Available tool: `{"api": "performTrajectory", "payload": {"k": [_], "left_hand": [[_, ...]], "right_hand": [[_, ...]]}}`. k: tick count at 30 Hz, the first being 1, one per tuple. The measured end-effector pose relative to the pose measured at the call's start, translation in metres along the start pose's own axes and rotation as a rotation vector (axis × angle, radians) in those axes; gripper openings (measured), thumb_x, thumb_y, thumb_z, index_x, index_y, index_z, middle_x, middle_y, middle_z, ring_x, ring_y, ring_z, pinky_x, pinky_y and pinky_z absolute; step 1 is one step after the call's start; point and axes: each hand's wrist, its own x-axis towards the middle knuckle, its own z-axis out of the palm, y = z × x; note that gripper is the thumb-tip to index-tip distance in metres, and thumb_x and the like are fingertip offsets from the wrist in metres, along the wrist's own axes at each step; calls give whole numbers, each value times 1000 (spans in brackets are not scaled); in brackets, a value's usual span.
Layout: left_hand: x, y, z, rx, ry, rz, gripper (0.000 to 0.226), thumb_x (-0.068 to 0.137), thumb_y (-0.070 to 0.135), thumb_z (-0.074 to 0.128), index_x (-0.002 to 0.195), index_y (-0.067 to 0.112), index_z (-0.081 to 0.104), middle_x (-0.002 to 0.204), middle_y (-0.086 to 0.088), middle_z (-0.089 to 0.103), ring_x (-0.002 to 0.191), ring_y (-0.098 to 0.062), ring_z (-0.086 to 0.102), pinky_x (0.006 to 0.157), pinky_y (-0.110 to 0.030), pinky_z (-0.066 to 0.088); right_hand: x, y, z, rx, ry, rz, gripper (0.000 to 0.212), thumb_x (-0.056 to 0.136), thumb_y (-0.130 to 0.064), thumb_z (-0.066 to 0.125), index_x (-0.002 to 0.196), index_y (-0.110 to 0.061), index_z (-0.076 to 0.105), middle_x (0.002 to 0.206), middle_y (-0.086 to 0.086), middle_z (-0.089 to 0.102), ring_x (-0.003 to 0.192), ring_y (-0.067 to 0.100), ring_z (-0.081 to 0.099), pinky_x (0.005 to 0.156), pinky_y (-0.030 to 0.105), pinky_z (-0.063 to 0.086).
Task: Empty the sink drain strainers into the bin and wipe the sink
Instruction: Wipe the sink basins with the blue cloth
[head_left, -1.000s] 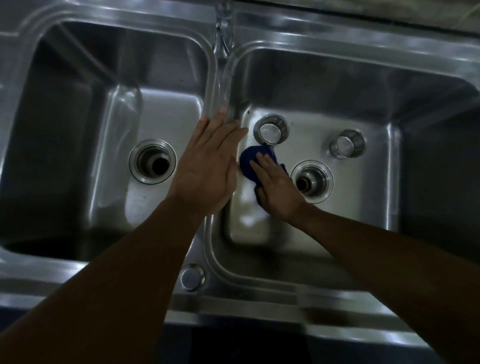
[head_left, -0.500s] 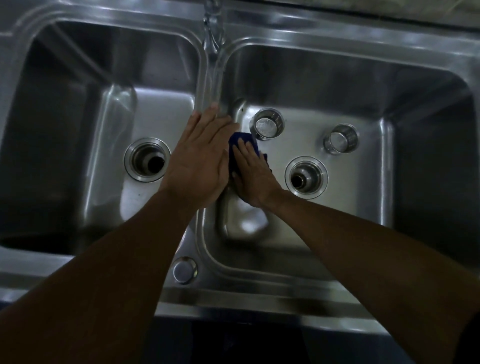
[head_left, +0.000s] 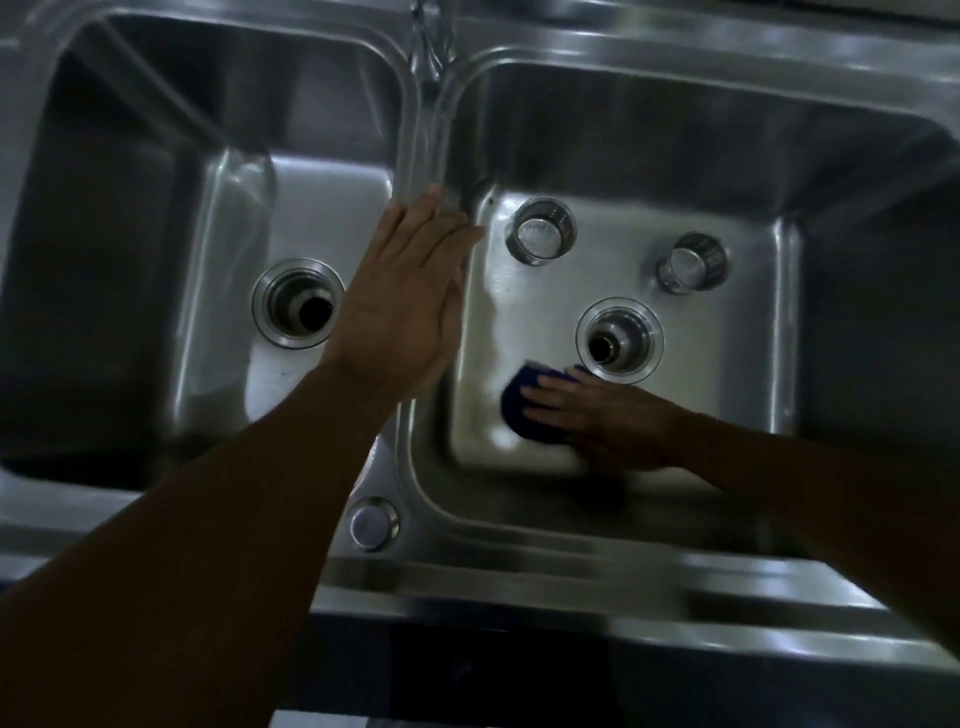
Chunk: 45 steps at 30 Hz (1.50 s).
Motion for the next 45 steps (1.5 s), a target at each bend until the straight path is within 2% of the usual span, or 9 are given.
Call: {"api": "performTrajectory", "payload": {"k": [6, 12, 15, 19, 21, 23, 27, 35, 45], "left_hand": [[1, 1, -1, 16, -44, -23, 41, 101, 9, 40, 139, -1, 54, 145, -20, 53, 150, -34, 30, 126, -52, 15], [-1, -1, 0, 26, -39, -8, 41, 99, 5, 42, 138, -3, 54, 145, -21, 53, 150, -37, 30, 126, -54, 15], [-1, -1, 0, 28, -44, -12, 41, 99, 5, 43, 139, -2, 53, 146, -21, 52, 150, -37, 29, 126, -54, 15], [0, 0, 0, 27, -43, -16, 43, 98, 6, 43, 139, -1, 54, 147, -20, 51, 151, -35, 29, 127, -52, 13], [0, 0, 1, 24, -39, -12, 43, 97, 6, 44, 139, 0, 54, 146, -19, 52, 151, -35, 29, 127, -51, 13], [1, 0, 1, 21, -23, -1, 43, 96, 6, 44, 137, 0, 56, 145, -20, 53, 149, -36, 31, 126, -52, 15], [1, -3, 4, 28, -1, 14, 43, 97, 10, 40, 136, 2, 57, 142, -20, 55, 146, -37, 36, 126, -53, 17], [0, -7, 6, 44, -9, 10, 43, 99, 14, 39, 138, 5, 55, 144, -16, 55, 149, -32, 33, 126, -51, 17], [1, 3, -3, 27, -56, -42, 45, 98, 13, 40, 138, 1, 56, 145, -19, 54, 147, -34, 36, 126, -51, 18]], "right_hand": [[70, -40, -5, 12, 11, 35, 61, 101, -22, 46, 158, -22, 26, 168, 2, 10, 157, 26, 3, 123, 53, 10], [-38, -8, 14, 63, -183, -62, 58, 96, -9, 53, 152, -16, 39, 164, 5, 21, 154, 27, 5, 125, 54, 3], [-116, 30, 10, -31, -375, 23, 65, 92, -20, 50, 155, -20, 32, 163, -2, 5, 151, 27, -8, 125, 53, 3], [-150, 46, 9, -235, -515, 68, 67, 98, -46, 48, 157, -28, 23, 162, -2, -5, 154, 31, 4, 121, 48, 19], [-145, 43, 8, -157, -585, 89, 63, 102, -49, 26, 159, -28, 10, 159, -5, -20, 152, 27, -18, 124, 48, 7], [-129, 34, 5, -97, -505, 21, 58, 104, -43, 21, 159, -28, 11, 162, -3, -18, 151, 23, -21, 124, 50, 1], [-46, -7, 4, -83, -233, -57, 53, 107, -32, 27, 159, -20, 25, 168, 3, 9, 156, 28, 7, 120, 51, 17], [55, -51, -5, 117, -13, 21, 62, 101, -23, 50, 158, -17, 27, 168, 4, 13, 156, 28, 7, 122, 53, 12], [17, 1, 4, 44, 136, 444, 68, 100, -23, 46, 160, -18, 16, 169, 3, 7, 156, 22, 2, 126, 45, 8]]}}
